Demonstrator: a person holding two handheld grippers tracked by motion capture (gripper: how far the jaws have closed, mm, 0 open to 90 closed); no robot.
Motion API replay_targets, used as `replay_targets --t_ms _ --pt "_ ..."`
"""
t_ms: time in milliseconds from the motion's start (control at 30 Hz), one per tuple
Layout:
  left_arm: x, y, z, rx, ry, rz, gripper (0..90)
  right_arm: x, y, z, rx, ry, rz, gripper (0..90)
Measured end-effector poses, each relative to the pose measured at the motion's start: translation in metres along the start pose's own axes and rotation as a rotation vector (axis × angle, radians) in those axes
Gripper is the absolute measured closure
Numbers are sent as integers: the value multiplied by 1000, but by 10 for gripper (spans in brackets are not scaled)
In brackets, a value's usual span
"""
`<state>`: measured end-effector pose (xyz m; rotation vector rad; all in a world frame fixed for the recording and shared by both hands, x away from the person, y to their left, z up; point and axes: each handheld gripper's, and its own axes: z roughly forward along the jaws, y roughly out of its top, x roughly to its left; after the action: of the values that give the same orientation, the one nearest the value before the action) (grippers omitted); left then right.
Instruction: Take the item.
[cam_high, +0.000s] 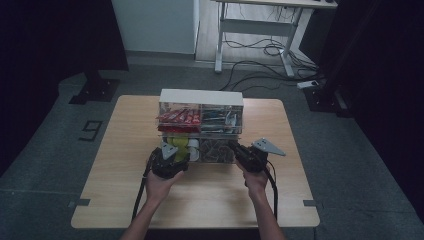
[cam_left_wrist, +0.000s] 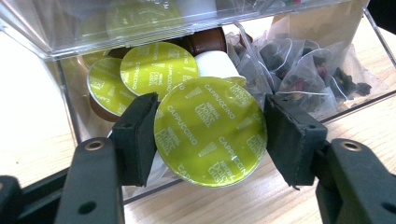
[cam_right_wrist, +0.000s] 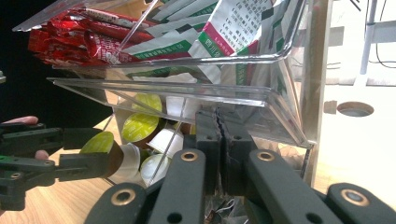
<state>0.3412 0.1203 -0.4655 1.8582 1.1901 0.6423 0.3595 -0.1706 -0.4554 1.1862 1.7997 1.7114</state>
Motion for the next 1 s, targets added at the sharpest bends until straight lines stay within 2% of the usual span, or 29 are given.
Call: replay_targets --t_ms 567,1000 --pt "9 -11 -21 -16 -6 -16 383 0 0 0 -2 -2 -1 871" --pt "26 -28 -34 -12 16 -43 383 0 -1 0 -2 -6 -1 870"
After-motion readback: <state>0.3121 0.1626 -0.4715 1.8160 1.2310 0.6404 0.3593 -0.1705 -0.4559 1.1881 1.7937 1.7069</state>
